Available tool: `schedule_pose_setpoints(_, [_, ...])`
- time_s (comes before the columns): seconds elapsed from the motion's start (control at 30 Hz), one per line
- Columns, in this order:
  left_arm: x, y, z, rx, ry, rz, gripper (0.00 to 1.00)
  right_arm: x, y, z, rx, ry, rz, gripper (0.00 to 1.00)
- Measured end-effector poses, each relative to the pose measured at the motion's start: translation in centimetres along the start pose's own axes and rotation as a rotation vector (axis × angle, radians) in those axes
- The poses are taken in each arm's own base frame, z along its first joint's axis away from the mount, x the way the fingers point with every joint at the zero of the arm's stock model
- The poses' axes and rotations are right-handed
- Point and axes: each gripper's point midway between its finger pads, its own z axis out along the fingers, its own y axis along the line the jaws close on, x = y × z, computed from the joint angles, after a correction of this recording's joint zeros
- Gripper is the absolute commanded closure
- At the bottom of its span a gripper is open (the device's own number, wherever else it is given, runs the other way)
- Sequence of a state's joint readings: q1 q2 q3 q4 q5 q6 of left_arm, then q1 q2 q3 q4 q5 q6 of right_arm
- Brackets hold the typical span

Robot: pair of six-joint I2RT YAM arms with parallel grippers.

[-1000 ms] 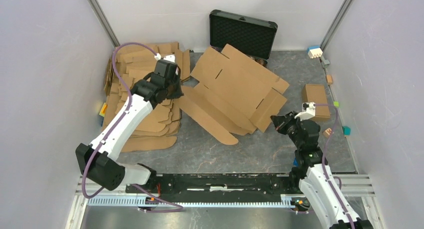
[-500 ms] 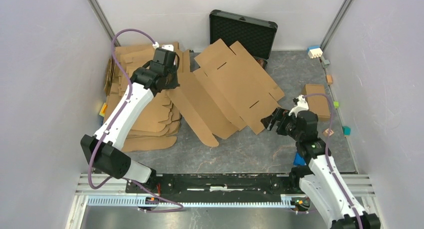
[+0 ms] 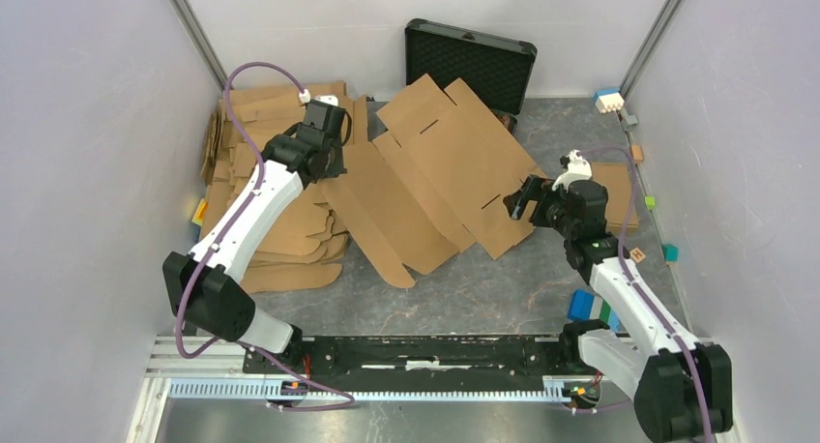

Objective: Fold the paper box

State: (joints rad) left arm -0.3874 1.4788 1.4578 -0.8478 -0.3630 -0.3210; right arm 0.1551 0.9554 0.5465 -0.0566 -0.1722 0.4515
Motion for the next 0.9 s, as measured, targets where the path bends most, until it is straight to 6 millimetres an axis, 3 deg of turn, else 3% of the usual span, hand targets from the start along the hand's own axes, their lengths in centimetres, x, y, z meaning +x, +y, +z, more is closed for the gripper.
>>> schedule_pose_setpoints(0.1, [0.3, 0.0, 0.4, -0.004, 0.001, 0.001, 0.96, -1.7, -0.4, 1.6, 0.018, -0.069, -0.008, 0.02])
schedule_pose_setpoints(0.27, [-0.1, -0.1, 0.5, 0.001, -0.017, -0.009, 0.96, -3.1, -2.1, 5.4, 0.087, -0.045, -0.077, 0.02])
schedule_pose_setpoints(0.4, [-0.1, -0.1, 0.6, 0.002, -0.016, -0.010, 0.95, -6.6, -2.4, 8.4, 0.089, -0.060, -0.146, 0.02])
schedule_pose_setpoints(0.53, [-0.2, -0.2, 0.6, 0.009, -0.017, -0.012, 0.95, -11.1, -2.6, 12.7, 0.073, -0.066, -0.216, 0.02])
schedule_pose_setpoints(0.63, [-0.2, -0.2, 0.6, 0.011, -0.019, -0.012, 0.95, -13.1, -2.9, 15.7, 0.040, -0.051, -0.255, 0.02])
schedule_pose_setpoints(0.77, [-0.2, -0.2, 0.6, 0.010, -0.018, -0.012, 0.94, -13.2, -4.7, 18.8, -0.037, 0.012, -0.252, 0.02])
schedule_pose_setpoints(0.9, [-0.2, -0.2, 0.6, 0.009, -0.016, -0.012, 0.94, -10.9, -7.0, 20.1, -0.095, 0.092, -0.187, 0.12])
